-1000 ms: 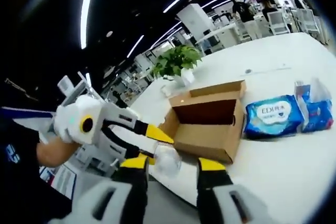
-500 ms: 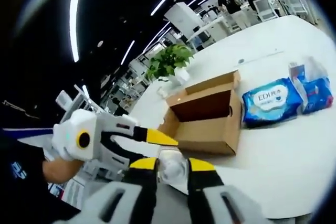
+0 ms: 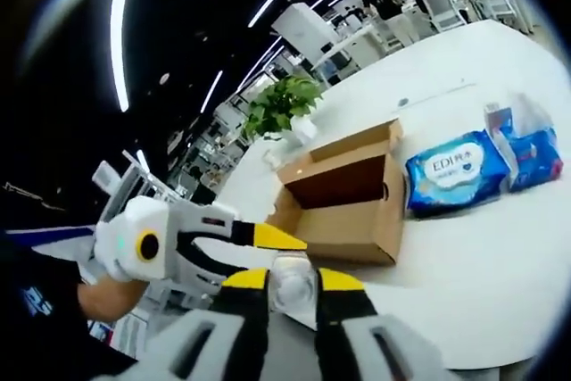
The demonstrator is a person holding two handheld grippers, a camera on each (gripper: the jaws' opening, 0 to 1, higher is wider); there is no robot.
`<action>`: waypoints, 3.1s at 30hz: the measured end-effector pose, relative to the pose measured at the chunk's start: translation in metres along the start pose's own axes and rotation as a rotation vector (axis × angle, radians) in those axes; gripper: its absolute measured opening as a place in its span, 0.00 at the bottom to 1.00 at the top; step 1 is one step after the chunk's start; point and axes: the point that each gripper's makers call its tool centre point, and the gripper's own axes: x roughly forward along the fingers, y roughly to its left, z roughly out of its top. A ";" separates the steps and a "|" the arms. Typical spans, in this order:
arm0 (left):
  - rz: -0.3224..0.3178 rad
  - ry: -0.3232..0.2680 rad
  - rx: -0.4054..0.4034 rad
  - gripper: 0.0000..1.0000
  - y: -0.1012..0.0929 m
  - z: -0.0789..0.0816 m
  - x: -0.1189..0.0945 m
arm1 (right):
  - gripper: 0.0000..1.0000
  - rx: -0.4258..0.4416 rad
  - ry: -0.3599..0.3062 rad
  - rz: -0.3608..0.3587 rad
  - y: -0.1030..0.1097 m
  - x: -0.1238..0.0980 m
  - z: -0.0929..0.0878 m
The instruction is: Operate the shoe box by opening the lid, removing the specified soft item, and placing it in the target area until the item is outside and the box remains undamaged.
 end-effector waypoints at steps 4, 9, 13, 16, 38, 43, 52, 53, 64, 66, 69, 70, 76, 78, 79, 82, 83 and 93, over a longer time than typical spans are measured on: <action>-0.004 -0.004 -0.006 0.21 0.000 0.001 0.001 | 0.15 0.006 0.001 0.001 -0.002 -0.001 0.001; 0.000 -0.013 -0.038 0.22 0.003 0.000 0.002 | 0.15 0.008 -0.002 0.004 0.000 -0.003 0.003; 0.011 -0.016 -0.066 0.26 0.006 -0.002 0.002 | 0.15 -0.016 -0.006 0.001 0.001 -0.004 0.007; 0.022 -0.040 -0.131 0.31 0.008 0.000 -0.001 | 0.15 -0.052 -0.007 -0.008 0.002 -0.006 0.009; 0.095 -0.118 -0.483 0.62 0.015 -0.023 -0.026 | 0.15 -0.441 0.061 -0.024 0.001 -0.024 0.042; 0.138 -0.137 -0.539 0.73 0.020 -0.028 -0.034 | 0.15 -0.564 0.106 -0.030 0.000 -0.029 0.056; 0.218 -0.179 -0.593 0.84 0.030 -0.030 -0.049 | 0.15 -0.744 0.180 -0.063 -0.010 -0.035 0.083; 0.225 -0.184 -0.598 0.85 0.031 -0.030 -0.050 | 0.15 -0.771 0.188 -0.067 -0.011 -0.035 0.087; 0.295 -0.195 -0.648 0.95 0.035 -0.039 -0.061 | 0.15 -0.948 0.269 -0.082 -0.023 -0.034 0.121; 0.307 -0.199 -0.659 0.97 0.036 -0.040 -0.064 | 0.15 -0.978 0.289 -0.087 -0.027 -0.033 0.126; 0.317 -0.203 -0.671 1.00 0.037 -0.041 -0.067 | 0.15 -1.023 0.317 -0.091 -0.031 -0.031 0.133; 0.321 -0.204 -0.673 1.00 0.037 -0.041 -0.068 | 0.15 -1.030 0.320 -0.093 -0.032 -0.030 0.135; 0.344 -0.204 -0.682 1.00 0.039 -0.043 -0.073 | 0.15 -1.110 0.375 -0.063 -0.037 -0.024 0.142; 0.351 -0.202 -0.684 1.00 0.039 -0.044 -0.074 | 0.15 -1.134 0.388 -0.060 -0.039 -0.022 0.143; 0.357 -0.203 -0.688 1.00 0.040 -0.044 -0.075 | 0.15 -1.139 0.399 -0.061 -0.040 -0.020 0.144; 0.367 -0.210 -0.701 1.00 0.040 -0.046 -0.077 | 0.15 -1.187 0.428 -0.047 -0.044 -0.015 0.146; 0.372 -0.210 -0.704 1.00 0.041 -0.047 -0.078 | 0.15 -1.199 0.442 -0.046 -0.046 -0.013 0.147; 0.404 -0.199 -0.724 1.00 0.039 -0.055 -0.084 | 0.15 -1.345 0.523 -0.042 -0.071 0.007 0.166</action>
